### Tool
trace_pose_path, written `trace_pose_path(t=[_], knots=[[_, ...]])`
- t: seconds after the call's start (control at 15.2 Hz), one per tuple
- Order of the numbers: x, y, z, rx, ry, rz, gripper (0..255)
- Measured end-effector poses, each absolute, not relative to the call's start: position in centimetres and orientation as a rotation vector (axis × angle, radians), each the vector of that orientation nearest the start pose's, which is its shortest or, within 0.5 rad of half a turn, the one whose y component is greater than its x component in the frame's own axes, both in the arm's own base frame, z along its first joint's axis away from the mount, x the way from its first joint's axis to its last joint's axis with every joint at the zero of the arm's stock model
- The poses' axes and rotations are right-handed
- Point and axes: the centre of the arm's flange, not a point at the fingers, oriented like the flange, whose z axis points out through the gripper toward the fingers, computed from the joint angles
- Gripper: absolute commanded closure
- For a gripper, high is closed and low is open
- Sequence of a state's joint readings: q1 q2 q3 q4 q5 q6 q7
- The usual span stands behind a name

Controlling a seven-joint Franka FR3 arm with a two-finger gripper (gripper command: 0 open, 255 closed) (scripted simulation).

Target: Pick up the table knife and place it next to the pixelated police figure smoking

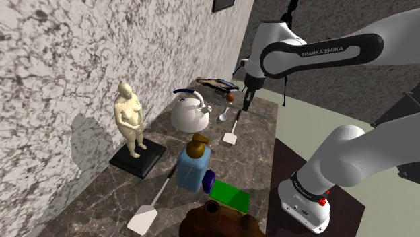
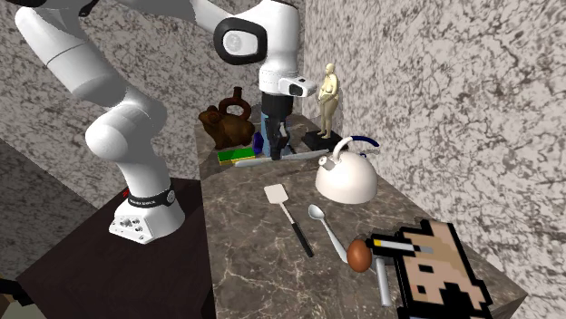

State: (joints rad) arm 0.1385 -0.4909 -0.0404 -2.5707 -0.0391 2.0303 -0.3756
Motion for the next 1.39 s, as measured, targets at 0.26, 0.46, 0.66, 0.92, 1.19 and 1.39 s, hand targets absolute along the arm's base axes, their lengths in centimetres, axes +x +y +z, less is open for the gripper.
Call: trace_pose_path(t=[0.26, 0.46, 0.66, 0.92, 1.19, 1.39], knots=[[40.9, -1.0, 42.4, -3.052, -0.776, 0.081, 255], [43.1, -4.2, 42.4, -3.053, -0.776, 0.08, 255], [45.1, -7.7, 42.6, -3.053, -0.775, 0.08, 255], [47.9, -12.3, 42.6, -3.053, -0.775, 0.08, 255], [50.5, -17.2, 42.7, -3.053, -0.774, 0.08, 255], [51.4, -18.3, 41.4, -3.053, -0.776, 0.081, 255]])
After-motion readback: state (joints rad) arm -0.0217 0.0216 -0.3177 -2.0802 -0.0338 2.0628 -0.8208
